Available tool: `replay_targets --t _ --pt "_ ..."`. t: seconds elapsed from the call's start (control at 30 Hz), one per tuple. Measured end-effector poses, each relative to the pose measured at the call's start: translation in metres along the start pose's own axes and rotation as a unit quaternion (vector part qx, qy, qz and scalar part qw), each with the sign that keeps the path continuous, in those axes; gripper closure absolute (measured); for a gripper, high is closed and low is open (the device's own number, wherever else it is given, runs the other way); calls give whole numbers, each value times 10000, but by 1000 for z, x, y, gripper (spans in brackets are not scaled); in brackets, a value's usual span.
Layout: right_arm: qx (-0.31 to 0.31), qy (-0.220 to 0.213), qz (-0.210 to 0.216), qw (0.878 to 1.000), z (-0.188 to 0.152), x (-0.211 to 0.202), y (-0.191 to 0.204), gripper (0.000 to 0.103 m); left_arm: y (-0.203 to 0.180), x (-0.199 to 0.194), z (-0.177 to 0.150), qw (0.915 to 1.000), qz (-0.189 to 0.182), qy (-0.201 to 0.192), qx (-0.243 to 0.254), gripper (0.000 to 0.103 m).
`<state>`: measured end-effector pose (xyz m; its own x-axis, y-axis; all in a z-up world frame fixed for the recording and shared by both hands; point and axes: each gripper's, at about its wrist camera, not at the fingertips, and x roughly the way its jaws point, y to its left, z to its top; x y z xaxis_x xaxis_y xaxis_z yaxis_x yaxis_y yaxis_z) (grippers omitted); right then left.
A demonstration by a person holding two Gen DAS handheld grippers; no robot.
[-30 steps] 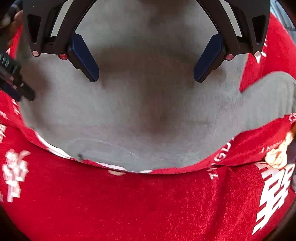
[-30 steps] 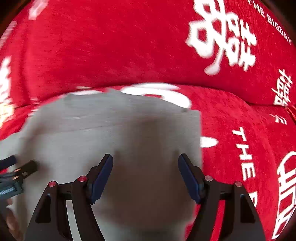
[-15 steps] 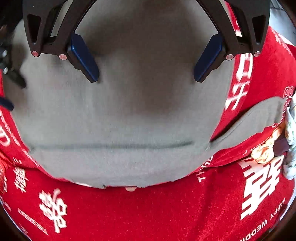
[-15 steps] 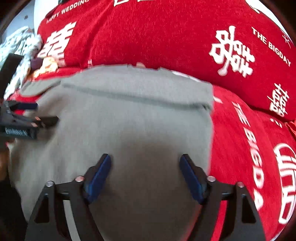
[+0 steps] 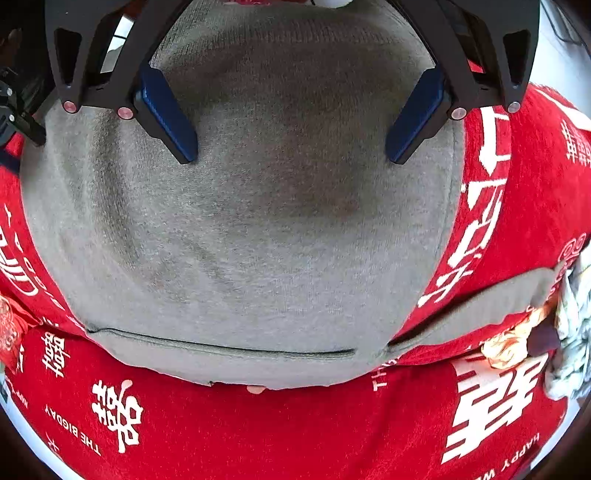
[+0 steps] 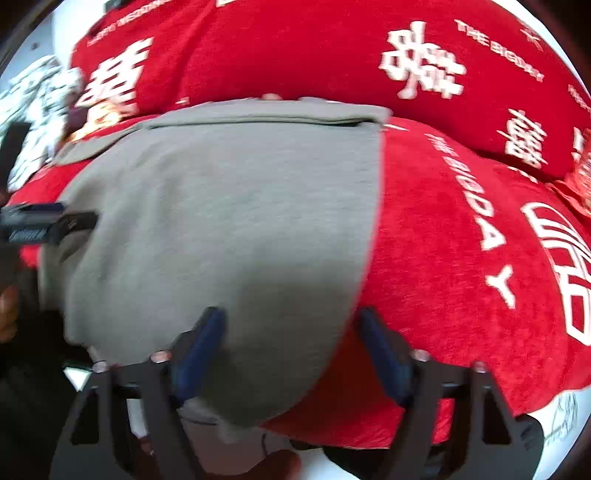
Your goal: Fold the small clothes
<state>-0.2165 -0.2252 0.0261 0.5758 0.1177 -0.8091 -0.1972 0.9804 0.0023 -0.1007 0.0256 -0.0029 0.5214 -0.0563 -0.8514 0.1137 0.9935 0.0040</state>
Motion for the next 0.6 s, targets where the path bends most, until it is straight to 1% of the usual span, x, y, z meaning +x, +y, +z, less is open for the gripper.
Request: replay_targets --t 0.03,0.07,0.13,0.17,0.23,0.27,0.3,0.33,0.37,0.43,0.5,0.57,0.6 --pt "-81 -23 64 9999 -1 -2 3 80 -1 -1 0 10000 34 0 25 0" --pt "-53 -1 157 9999 0 -4 1 86 -2 -2 -1 10000 56 1 37 0" --pt "32 17 237 9997 -1 -9 -6 93 -2 -3 -3 10000 89 27 22 0" --pt "25 36 142 9999 -2 -11 -13 95 0 -4 -5 9999 89 46 1 0" --pt "161 37 146 9998 -7 -14 -25 97 5 -4 -8 9998 80 115 -103 0" --pt "255 68 107 9996 -9 -15 -32 101 7 -5 -11 9998 77 134 -138 0" --pt "285 117 -78 9995 -10 -14 -35 101 8 -5 -12 9997 82 155 -154 0" --pt "276 155 -81 9995 -10 -12 -38 101 8 -5 -13 9997 86 174 -159 0" --pt "288 171 27 9994 -10 -13 -39 100 8 -6 -14 9996 102 201 -160 0" --pt "327 97 149 9993 -6 -21 -38 99 9 -11 -14 9995 121 212 -182 0" --pt "168 -182 271 9993 3 -34 -27 95 11 -17 -14 9996 103 84 -249 0" --pt "-111 -384 353 9986 13 -38 -11 69 13 -19 -13 9994 -73 24 -348 0" --pt "-198 -446 431 9979 17 -37 -3 40 12 -18 -13 9993 -112 46 -342 0"
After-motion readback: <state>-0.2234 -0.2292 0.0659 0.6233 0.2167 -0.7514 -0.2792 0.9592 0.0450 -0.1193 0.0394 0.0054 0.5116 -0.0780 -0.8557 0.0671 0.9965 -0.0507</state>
